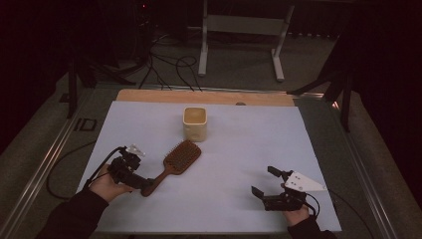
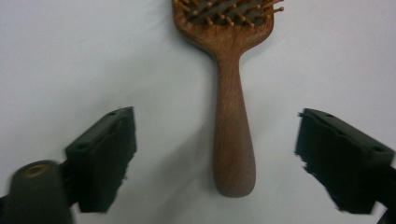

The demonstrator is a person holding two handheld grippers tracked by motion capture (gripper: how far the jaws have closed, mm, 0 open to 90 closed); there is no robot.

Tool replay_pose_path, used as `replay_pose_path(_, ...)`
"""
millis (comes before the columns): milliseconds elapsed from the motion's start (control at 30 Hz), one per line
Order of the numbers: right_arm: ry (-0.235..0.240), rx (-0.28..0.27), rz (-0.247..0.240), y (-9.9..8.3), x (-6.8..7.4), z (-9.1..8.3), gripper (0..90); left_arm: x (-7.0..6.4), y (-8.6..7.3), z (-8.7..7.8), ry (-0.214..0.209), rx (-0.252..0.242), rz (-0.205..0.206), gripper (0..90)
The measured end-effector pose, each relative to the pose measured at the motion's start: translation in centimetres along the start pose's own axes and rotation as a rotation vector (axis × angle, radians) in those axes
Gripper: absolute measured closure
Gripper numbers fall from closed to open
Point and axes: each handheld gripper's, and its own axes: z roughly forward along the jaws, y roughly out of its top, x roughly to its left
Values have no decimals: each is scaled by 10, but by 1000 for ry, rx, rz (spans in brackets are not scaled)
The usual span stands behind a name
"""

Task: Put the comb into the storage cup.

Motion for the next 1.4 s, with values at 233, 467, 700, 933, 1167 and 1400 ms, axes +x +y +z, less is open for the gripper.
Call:
replay_pose_path(233, 0, -1, 2, 0, 0, 0, 78, 0, 9, 5, -25, 38, 19, 38)
replay_pose_path(467, 2, -1, 1, 0, 0, 0, 78, 3, 18, 14, -37, 89, 10, 11)
replay_pose_path(700, 0, 2, 4, -1, -1, 1, 78, 1, 24, 27, -30, 175, 21, 1)
replay_pose_path(933, 2, 7, 3, -1, 0, 1, 78, 4, 35, 38, -39, 191, -38, 1)
replay_pose_path(1167, 3, 7, 4, -1, 0, 1, 78, 5, 42, 48, -53, 199, -41, 2)
replay_pose_path(1400, 4, 9, 3, -1, 0, 1, 78, 3, 48, 57, -35, 211, -46, 76)
